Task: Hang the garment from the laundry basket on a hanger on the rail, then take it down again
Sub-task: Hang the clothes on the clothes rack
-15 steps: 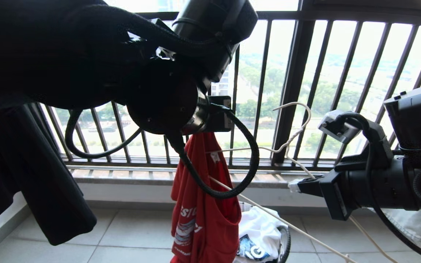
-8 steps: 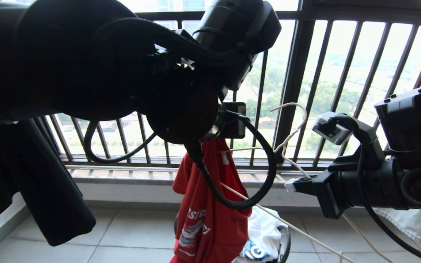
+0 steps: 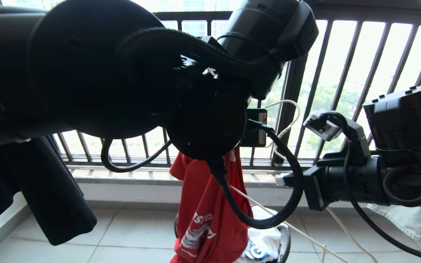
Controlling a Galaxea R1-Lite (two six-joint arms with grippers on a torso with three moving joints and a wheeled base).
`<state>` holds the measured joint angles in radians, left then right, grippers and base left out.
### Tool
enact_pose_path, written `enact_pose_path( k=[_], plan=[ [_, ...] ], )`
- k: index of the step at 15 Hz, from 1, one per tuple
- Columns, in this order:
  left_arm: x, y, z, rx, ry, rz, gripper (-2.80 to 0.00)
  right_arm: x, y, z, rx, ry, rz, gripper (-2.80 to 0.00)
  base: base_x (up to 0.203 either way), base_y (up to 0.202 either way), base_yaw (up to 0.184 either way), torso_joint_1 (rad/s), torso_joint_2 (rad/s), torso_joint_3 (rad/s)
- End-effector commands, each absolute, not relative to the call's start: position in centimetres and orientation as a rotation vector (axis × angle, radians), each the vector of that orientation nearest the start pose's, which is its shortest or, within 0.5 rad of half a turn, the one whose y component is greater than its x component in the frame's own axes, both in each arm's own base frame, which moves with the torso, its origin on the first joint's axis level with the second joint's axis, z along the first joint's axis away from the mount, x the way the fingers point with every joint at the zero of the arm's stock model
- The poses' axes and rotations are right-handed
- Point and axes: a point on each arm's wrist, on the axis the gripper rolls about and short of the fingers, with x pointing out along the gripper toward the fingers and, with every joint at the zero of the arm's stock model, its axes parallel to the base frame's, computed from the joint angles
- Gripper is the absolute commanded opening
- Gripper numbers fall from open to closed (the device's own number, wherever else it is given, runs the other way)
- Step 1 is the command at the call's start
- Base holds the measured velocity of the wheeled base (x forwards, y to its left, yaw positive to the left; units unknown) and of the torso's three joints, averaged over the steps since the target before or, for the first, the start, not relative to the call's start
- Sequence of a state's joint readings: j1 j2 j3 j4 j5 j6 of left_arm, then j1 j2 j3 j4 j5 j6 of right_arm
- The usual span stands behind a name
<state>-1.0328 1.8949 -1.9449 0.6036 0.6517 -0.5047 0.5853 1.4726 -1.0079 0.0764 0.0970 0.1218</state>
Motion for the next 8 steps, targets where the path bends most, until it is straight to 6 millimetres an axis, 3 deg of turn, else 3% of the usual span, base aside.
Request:
enact_pose_path(
  k=[1, 8],
  plan=[
    [18.5, -29.7, 31.6, -0.083, 0.452, -0.276, -2.80, 21.0, 14.2, 23.6, 0.017, 0.547, 0.625, -2.80, 0.000, 0.000, 0.000, 0.000, 0.00, 0.000],
    [17.5, -30.2, 32.4, -0.128, 0.421, -0.321, -2.80, 21.4, 14.4, 23.8, 0.094, 0.498, 0.622, -2.80, 0.000, 0.000, 0.000, 0.000, 0.00, 0.000]
  ],
)
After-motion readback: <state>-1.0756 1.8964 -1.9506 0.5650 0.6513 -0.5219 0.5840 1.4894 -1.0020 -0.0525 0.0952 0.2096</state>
